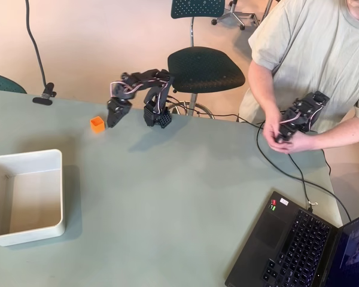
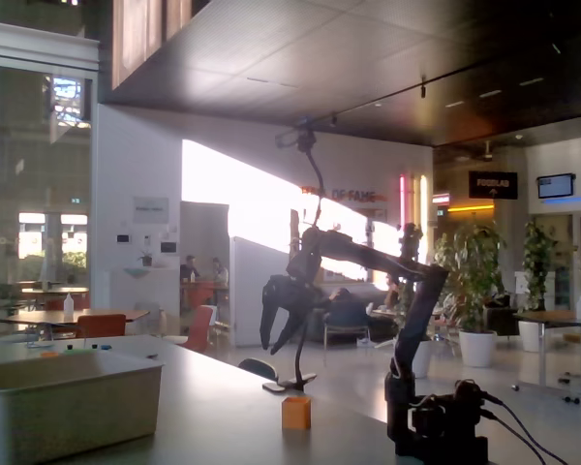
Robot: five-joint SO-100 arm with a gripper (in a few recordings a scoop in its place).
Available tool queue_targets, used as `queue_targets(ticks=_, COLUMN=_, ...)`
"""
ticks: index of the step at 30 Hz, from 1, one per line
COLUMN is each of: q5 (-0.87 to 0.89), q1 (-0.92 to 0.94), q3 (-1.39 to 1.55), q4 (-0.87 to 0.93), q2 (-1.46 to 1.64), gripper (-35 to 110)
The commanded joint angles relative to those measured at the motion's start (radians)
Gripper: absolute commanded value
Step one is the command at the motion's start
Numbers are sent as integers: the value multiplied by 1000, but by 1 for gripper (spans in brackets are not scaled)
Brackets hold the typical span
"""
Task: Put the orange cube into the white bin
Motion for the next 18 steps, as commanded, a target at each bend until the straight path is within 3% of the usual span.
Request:
queue_targets(ticks=1, q5=6, q1=71, q3=-109, q4=89, q2=-78, gripper=4)
queue_targets(ticks=7, q5=6, q1=164, q3=-127, q4=104, q2=-183, gripper=10)
queue_targets(ticks=18, q5=6, q1=279, q3=-120, q4=109, q2=-273, gripper=53)
